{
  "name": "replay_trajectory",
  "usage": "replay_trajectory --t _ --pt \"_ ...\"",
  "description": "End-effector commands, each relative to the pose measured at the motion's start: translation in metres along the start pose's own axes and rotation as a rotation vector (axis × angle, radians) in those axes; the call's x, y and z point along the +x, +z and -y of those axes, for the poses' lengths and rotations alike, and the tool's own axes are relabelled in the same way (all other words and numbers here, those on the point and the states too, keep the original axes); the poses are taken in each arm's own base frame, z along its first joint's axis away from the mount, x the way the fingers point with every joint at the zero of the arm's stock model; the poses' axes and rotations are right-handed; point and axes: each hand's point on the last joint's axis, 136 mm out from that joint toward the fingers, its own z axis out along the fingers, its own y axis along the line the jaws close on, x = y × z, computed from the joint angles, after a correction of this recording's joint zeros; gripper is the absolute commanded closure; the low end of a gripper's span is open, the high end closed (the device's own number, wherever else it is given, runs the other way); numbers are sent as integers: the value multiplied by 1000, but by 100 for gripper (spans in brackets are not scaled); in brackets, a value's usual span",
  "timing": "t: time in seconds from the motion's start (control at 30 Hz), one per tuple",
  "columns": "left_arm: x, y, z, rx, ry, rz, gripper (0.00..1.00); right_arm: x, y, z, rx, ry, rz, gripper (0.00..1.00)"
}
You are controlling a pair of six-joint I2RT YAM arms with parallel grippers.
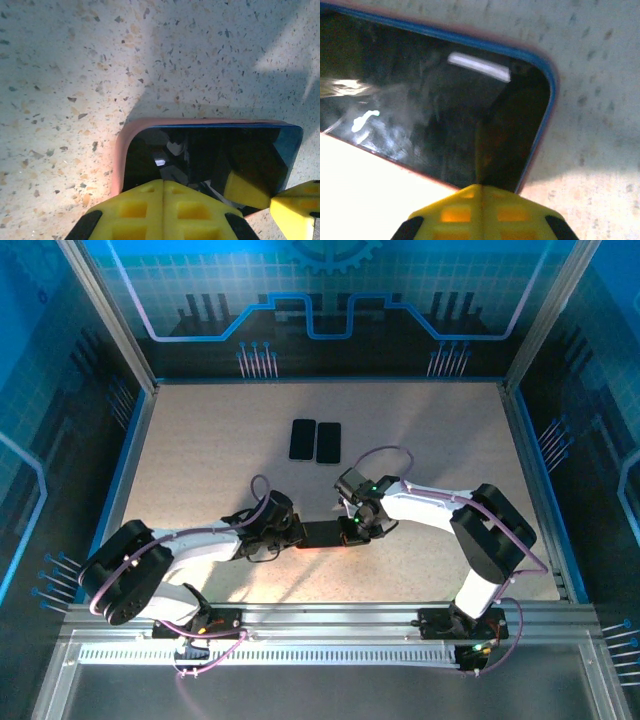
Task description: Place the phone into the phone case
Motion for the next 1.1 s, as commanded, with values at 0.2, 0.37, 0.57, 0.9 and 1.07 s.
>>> replay_trajectory --t 0.2,0.37,0.57,0.9,1.07 --pt "17 9 -35 -125 -17 -56 100 48 47 44 147 15 -135 100" --pt "11 4 -28 -112 -6 -31 100 2 -9 14 1 13 20 100" --pt "4 -3 -23 -109 10 5 100 -46 -64 2 -73 -20 157 100" --pt "-2 -7 -15 -88 15 25 100 -74 -56 4 -46 -58 151 100" --pt "-1 -5 -17 -88 7 25 100 -71 -43 10 -30 -55 120 100"
